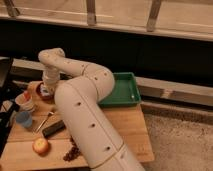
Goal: Wipe red bowl with towel
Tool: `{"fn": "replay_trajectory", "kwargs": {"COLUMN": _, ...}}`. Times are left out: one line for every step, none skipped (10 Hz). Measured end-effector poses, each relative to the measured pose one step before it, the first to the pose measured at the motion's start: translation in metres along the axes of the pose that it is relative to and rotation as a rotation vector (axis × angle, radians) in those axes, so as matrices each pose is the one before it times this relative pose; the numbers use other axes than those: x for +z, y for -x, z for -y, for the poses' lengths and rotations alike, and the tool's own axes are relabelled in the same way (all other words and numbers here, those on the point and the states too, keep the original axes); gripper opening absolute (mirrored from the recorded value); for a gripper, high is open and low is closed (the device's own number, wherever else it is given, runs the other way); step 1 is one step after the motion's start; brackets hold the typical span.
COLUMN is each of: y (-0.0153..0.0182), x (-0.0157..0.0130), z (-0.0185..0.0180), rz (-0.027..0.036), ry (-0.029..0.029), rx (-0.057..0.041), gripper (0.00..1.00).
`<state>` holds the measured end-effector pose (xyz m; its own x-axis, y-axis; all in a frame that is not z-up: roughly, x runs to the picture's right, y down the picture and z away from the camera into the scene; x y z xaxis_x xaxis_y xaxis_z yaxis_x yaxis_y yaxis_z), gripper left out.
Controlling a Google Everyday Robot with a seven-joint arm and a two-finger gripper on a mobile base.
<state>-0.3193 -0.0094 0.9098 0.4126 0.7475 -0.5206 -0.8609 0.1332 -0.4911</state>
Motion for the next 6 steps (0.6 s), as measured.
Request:
{"fn": "replay_trajectory", "kwargs": {"y": 0.00416, "x": -0.00345, "z": 0.00927, "rz": -0.00265, "ry": -0.02401, "rx": 0.01415, "gripper": 0.00}}
{"fn": "replay_trajectory", "kwargs": {"y": 0.00480, "x": -0.00333, "z": 0.00562, "rz": 0.00779, "ry": -0.01014, "rx": 0.00928, "gripper": 0.00}}
{"fn": "replay_trajectory", "kwargs": {"y": 0.00488, "x": -0.00122, "z": 0.00296, "rz": 0.00678, "ry": -0.00874, "rx": 0.00294, "gripper": 0.00}}
{"fn": "replay_trajectory", "kwargs": {"y": 0.01122, "x": -0.00011, "z": -0.00331, "rz": 0.02253, "ry": 0.00065, "rx": -0.00265, "gripper": 0.00}}
{"fn": "replay_trajectory", "kwargs": {"y": 0.00912, "x": 0.00076, "z": -0.00413, "rz": 0.01441, "ry": 0.00321, "rx": -0.00528, "gripper": 0.00}}
{"fn": "replay_trajectory", "kwargs": {"y": 0.00941, "x": 0.00122, "z": -0.00655, "rz": 0.01345, "ry": 0.00645, "rx": -0.01086, "gripper": 0.00}}
